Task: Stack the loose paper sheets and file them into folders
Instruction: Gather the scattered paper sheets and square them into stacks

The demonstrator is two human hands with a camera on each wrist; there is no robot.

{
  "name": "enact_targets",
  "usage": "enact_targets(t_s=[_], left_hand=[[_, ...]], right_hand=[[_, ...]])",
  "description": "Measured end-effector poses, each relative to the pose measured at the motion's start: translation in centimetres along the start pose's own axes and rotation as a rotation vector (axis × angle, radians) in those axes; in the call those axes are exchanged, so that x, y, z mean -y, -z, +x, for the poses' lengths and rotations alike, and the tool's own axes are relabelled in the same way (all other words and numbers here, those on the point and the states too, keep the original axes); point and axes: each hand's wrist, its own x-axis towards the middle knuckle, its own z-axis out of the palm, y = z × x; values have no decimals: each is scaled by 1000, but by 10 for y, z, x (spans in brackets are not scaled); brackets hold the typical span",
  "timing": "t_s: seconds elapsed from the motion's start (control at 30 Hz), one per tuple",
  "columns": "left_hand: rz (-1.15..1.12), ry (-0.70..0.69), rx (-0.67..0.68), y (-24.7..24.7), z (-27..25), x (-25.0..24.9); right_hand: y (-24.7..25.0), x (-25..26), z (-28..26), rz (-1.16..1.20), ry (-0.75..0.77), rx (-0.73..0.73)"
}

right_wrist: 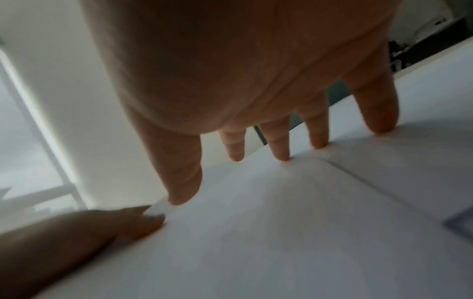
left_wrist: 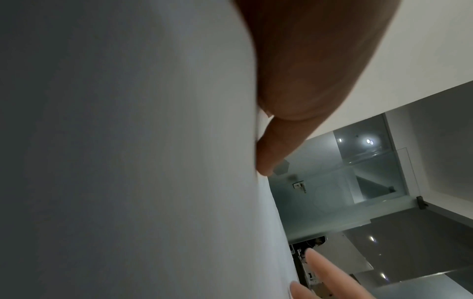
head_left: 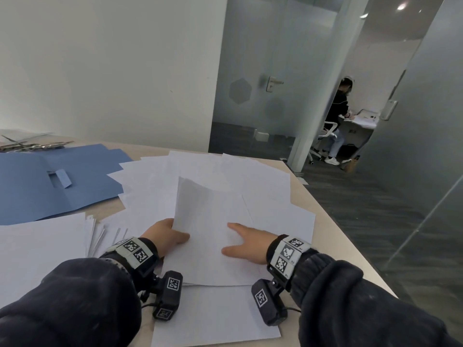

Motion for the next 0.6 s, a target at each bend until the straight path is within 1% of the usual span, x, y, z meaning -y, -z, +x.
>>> enact_targets(t_s=[0.07, 0.13, 0.17, 0.23, 0.3, 0.4, 0.6], left_hand=[[18, -3, -3, 1, 2, 2], [19, -13, -2, 2, 2, 2], [9, -17, -1, 2, 3, 2], [-9, -18, 9, 3, 4, 4], [-25, -19, 25, 4, 7, 7], [-66, -7, 55, 5, 11, 9], [-119, 5, 65, 6, 16, 12]], right_hand=[[10, -18, 1, 92, -57, -80], [20, -45, 2, 82, -207, -170], [23, -60, 2, 68, -294, -190], [26, -90, 1, 51, -420, -186], [24, -112, 1, 47, -479, -162], [21, -123, 0, 38, -475, -144], [19, -115, -1, 0, -411, -101]])
